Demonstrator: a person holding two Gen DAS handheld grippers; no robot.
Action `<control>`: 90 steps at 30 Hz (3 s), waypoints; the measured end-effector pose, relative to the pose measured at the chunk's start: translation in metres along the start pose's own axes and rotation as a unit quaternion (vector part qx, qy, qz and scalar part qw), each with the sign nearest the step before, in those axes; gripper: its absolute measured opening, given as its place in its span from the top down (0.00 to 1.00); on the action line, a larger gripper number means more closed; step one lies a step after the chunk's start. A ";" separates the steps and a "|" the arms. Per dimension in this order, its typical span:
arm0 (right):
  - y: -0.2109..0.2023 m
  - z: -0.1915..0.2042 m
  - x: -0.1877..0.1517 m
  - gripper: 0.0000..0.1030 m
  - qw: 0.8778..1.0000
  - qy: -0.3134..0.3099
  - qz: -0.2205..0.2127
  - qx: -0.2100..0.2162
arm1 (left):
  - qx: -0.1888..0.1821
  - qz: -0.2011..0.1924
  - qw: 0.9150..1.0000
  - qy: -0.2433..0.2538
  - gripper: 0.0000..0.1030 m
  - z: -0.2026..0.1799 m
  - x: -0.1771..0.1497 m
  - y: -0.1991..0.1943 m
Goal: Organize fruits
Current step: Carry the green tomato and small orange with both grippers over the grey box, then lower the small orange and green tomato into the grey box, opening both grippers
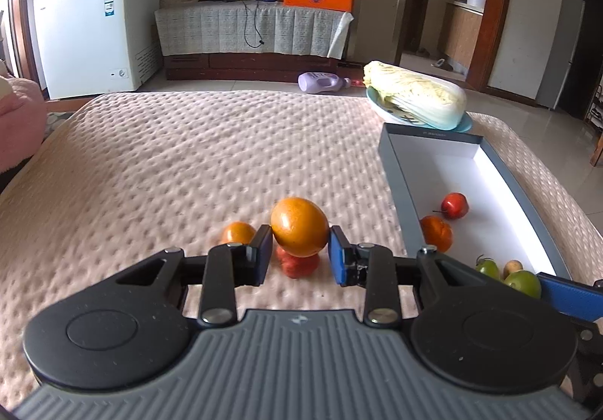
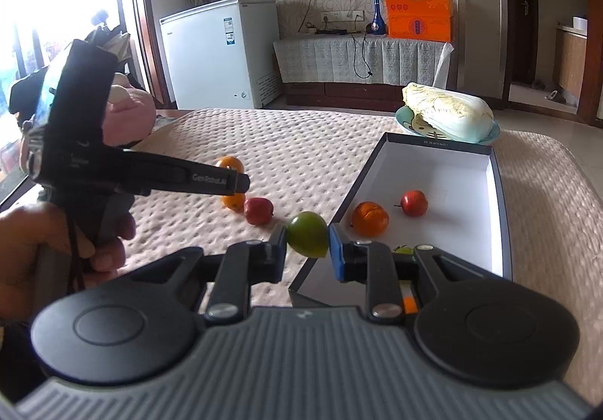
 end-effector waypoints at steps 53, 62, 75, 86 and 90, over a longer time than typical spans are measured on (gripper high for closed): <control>-0.028 -0.053 -0.017 0.73 0.999 0.028 -0.005 -0.038 | -0.062 -0.001 0.996 0.066 0.64 -0.107 0.010 0.029; -0.030 -0.058 -0.019 0.73 0.999 0.033 -0.005 -0.037 | -0.065 0.007 0.995 0.071 0.64 -0.120 0.011 0.043; -0.033 -0.070 -0.024 0.73 0.998 0.045 -0.003 -0.045 | -0.072 0.009 0.995 0.075 0.63 -0.136 0.016 0.057; -0.033 -0.073 -0.024 0.73 0.998 0.050 -0.005 -0.048 | -0.079 -0.004 0.993 0.081 0.47 -0.143 0.019 0.053; -0.031 -0.072 -0.024 0.73 0.997 0.050 -0.005 -0.051 | -0.082 -0.008 0.994 0.078 0.46 -0.140 0.021 0.049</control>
Point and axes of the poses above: each gripper's, at about its wrist camera, not at the fingertips, and y roughly the way its jaws point, z to its left, x to its top, the point moved 7 cm from there along y, roughly the way its jaws point, and after that the axes turned 11 degrees about z, right-handed, at the moved point
